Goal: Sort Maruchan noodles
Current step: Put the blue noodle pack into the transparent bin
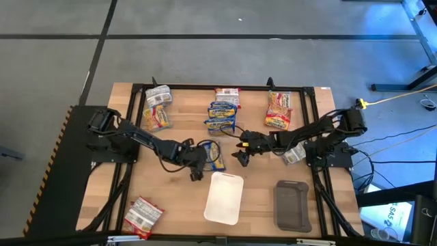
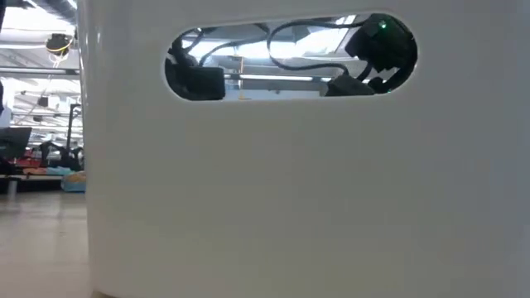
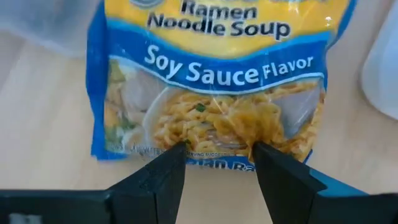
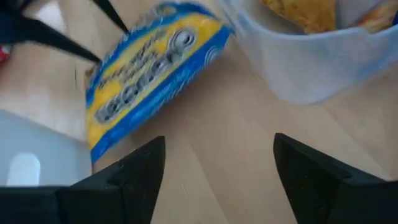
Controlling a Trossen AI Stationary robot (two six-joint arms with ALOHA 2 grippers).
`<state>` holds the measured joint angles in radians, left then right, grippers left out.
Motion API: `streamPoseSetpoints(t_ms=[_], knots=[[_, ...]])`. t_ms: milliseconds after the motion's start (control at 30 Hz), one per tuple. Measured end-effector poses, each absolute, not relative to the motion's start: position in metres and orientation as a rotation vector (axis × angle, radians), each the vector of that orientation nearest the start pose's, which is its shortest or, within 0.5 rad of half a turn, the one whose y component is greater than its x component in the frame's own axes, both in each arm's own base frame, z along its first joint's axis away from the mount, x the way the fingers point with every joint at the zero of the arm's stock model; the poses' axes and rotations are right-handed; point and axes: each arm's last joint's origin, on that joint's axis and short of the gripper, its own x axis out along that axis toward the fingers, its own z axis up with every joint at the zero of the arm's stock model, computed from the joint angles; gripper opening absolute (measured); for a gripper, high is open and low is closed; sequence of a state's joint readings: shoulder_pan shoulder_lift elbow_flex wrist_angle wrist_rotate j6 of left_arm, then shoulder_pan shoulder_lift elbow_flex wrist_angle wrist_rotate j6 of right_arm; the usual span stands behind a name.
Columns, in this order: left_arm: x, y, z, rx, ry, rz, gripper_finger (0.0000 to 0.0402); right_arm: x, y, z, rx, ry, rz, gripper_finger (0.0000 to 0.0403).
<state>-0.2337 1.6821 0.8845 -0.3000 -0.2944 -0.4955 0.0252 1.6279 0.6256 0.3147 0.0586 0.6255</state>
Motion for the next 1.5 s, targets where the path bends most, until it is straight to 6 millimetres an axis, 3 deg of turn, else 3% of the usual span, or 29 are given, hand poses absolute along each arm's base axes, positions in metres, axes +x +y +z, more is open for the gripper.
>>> streamPoseSetpoints(t_ms=[267, 467, 867, 1300, 1500], knots=[[0.313, -0.051, 0.138, -0.183, 0.979, 0.305, 0.0184, 0.298, -0.005, 0.127, 0.722, 0.626, -0.183, 0.0309], [0.317, -0.046, 0.134, -0.174, 0.969, 0.305, 0.0184, 0.304, -0.005, 0.121, 0.8, 0.613, -0.161, 0.0305], [0.318, -0.047, 0.133, -0.172, 0.959, 0.306, 0.0184, 0.311, 0.003, 0.128, 0.898, 0.593, 0.0, 0.0304], [0.326, -0.048, 0.139, -0.202, 0.862, 0.285, 0.0184, 0.316, 0.005, 0.104, 1.01, 0.591, -0.152, 0.0303], [0.326, -0.049, 0.139, -0.208, 0.864, 0.274, 0.0184, 0.317, 0.004, 0.103, 1.016, 0.553, -0.182, 0.0303]])
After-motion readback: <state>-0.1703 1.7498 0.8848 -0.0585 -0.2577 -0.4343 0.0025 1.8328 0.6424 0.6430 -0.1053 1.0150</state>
